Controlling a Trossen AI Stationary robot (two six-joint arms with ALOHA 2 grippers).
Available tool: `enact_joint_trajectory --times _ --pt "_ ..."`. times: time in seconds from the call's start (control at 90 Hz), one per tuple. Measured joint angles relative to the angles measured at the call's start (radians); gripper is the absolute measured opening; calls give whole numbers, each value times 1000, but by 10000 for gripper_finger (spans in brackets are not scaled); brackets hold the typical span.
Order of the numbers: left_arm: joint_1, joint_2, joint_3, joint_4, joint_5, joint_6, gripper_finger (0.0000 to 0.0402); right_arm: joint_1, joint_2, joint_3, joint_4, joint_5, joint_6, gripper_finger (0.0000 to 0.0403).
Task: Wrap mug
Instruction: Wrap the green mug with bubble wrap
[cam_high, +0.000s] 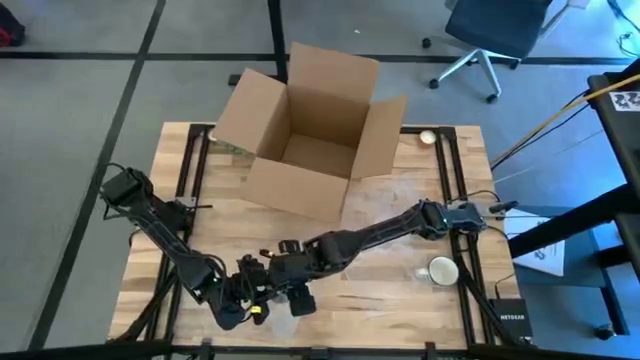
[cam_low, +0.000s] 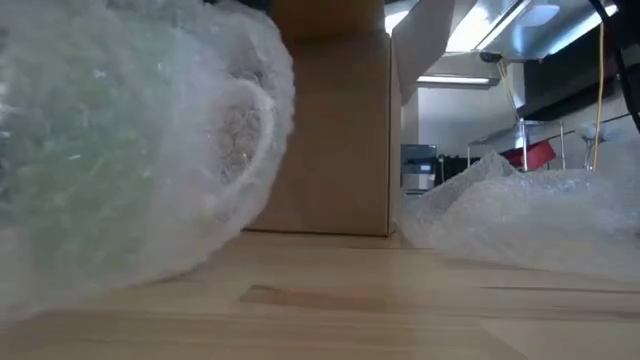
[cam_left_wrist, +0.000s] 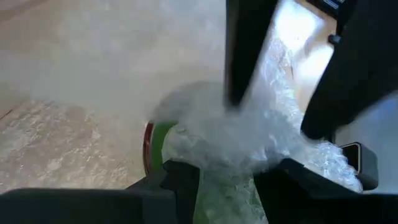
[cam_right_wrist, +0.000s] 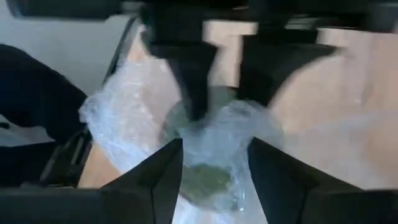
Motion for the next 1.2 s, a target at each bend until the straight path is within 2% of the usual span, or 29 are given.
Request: enact_joint_trajectory --times 0.222,0.422,0.556,0.722,0.867,0.933,1.2 --pt "0 1 3 8 -11 -1 124 6 53 -52 17 32 7 165" --pt "-12 -27 37 -21 2 37 124 7 61 -55 58 46 3 165" --pt "-3 -64 51 -17 -25 36 124 7 64 -38 53 44 3 165" --pt "3 -53 48 -57 -50 70 124 0 65 -36 7 42 0 165" --pt "11 -49 52 -145 0 66 124 2 53 -37 3 38 -15 165" --pt "11 -44 51 -175 -8 71 124 5 42 -39 24 44 -31 166" --pt "12 -15 52 -176 -25 85 124 14 23 6 -6 46 -51 166"
